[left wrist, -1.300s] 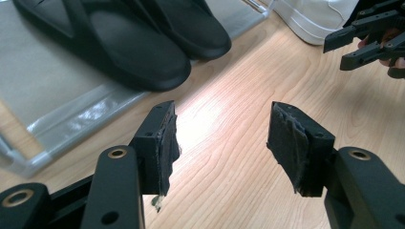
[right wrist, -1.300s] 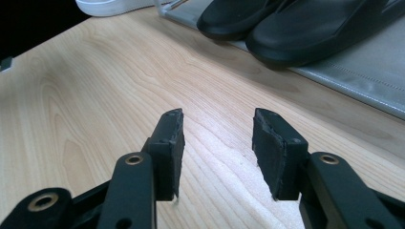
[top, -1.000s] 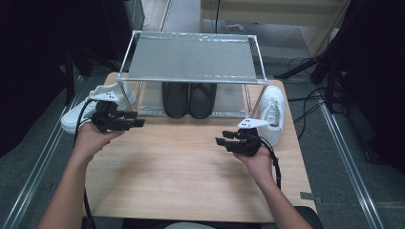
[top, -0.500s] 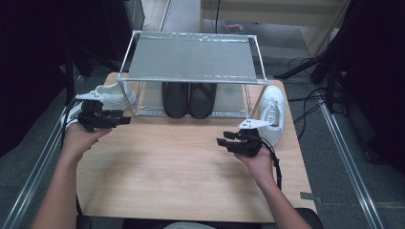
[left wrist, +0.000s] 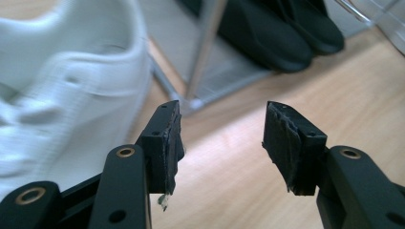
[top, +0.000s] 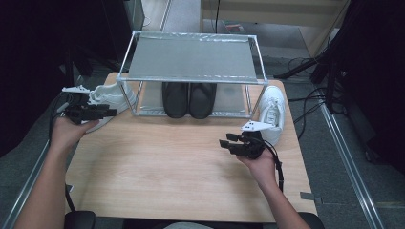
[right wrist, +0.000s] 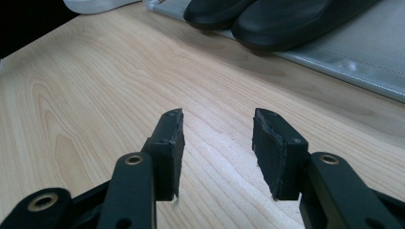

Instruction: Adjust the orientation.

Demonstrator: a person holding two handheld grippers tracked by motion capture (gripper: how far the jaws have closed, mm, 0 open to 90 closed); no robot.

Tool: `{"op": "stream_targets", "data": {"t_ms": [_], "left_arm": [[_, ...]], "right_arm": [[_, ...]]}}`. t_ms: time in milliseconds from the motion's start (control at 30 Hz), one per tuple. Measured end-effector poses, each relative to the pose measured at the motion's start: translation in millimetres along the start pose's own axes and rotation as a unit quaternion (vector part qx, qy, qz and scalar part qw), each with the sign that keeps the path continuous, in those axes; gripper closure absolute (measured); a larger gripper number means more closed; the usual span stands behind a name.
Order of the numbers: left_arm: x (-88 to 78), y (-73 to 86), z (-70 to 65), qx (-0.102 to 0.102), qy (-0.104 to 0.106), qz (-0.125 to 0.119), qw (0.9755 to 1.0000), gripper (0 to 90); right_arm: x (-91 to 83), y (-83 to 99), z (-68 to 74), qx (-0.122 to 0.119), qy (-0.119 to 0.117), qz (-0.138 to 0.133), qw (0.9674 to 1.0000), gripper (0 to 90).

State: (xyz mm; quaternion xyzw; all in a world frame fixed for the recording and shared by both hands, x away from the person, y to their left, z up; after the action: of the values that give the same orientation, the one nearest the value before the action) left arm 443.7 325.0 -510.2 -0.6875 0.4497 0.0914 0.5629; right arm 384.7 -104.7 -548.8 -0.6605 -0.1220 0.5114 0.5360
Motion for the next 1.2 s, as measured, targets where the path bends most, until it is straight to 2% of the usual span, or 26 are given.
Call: {"op": "stream_targets", "data": {"t_ms": [133, 167, 233, 267, 367, 467, 533, 633, 667, 867, 933, 1000, 1133, 1167, 1200], "left_arm": [[-2.1, -11.4, 7.8, -0.006, -0.004, -0.005, 1.0000, 48.4], [-1.0, -17.5, 14.3, -0.005, -0.015, -0.004, 0.9999, 48.8], [-0.3, -19.6, 18.3, -0.004, -0.020, 0.000, 0.9998, 48.9], [1.9, -24.3, 25.7, -0.012, -0.027, 0.001, 0.9996, 48.9], [4.5, -30.8, 33.5, -0.017, -0.037, -0.001, 0.9992, 49.2], [6.8, -36.7, 39.0, -0.011, -0.047, 0.000, 0.9988, 49.7], [9.0, -40.0, 45.1, -0.015, -0.056, 0.000, 0.9983, 49.8], [11.0, -43.0, 50.2, -0.016, -0.059, -0.002, 0.9981, 51.1], [14.6, -43.7, 54.4, -0.010, -0.062, -0.004, 0.9980, 51.6], [34.4, -29.6, 66.6, -0.015, -0.060, 0.029, 0.9977, 53.0], [36.8, -28.2, 68.1, -0.012, -0.062, 0.026, 0.9977, 53.4], [39.4, -26.3, 72.6, -0.028, -0.050, 0.011, 0.9983, 55.4], [42.5, -23.6, 77.2, -0.038, -0.040, 0.009, 0.9985, 54.0], [43.2, -23.3, 78.9, -0.045, -0.032, 0.009, 0.9984, 54.0], [42.7, -22.5, 78.7, -0.043, -0.026, 0.011, 0.9987, 54.5]], "right_arm": [[-0.3, 0.9, -0.2, 0.000, 0.002, 0.000, 1.0000, 55.8], [-0.4, 2.2, -0.4, 0.002, 0.002, 0.003, 1.0000, 55.7], [-0.6, 2.6, -1.1, 0.002, 0.003, 0.003, 1.0000, 55.7], [-1.0, 2.8, -1.1, 0.003, 0.003, 0.003, 1.0000, 55.8], [-1.9, 3.4, -1.7, 0.004, 0.004, 0.003, 1.0000, 55.8], [-3.0, 4.6, -2.3, 0.005, 0.006, 0.004, 1.0000, 55.8], [-3.6, 5.2, -2.7, 0.004, 0.006, 0.004, 1.0000, 55.8], [-5.0, 6.5, -2.7, 0.007, 0.007, 0.006, 0.9999, 55.7], [-5.3, 6.8, -2.7, 0.007, 0.008, 0.006, 0.9999, 55.8], [-7.6, 10.2, -4.1, 0.011, 0.011, 0.007, 0.9999, 55.7], [-7.9, 10.9, -4.3, 0.011, 0.012, 0.007, 0.9998, 55.8], [-9.0, 12.2, -4.9, 0.012, 0.014, 0.007, 0.9998, 55.7], [-9.7, 14.4, -5.5, 0.015, 0.015, 0.009, 0.9997, 55.7], [-9.4, 14.7, -5.6, 0.014, 0.016, 0.009, 0.9997, 55.7], [-9.3, 15.1, -5.5, 0.014, 0.016, 0.010, 0.9997, 55.7]]}}
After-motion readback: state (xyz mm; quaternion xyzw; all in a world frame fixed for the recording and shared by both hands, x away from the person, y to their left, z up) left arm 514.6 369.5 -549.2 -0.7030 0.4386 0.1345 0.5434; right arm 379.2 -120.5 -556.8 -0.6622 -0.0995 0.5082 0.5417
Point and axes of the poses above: each handheld gripper's, and its own axes: x roughly forward along the jaws, y roughly out of its underside, z roughly to its left, the point moved 10 cm from there along x, roughly forward along the jaws, and after that the axes turned 9 degrees about -x, right-handed, at the moved point
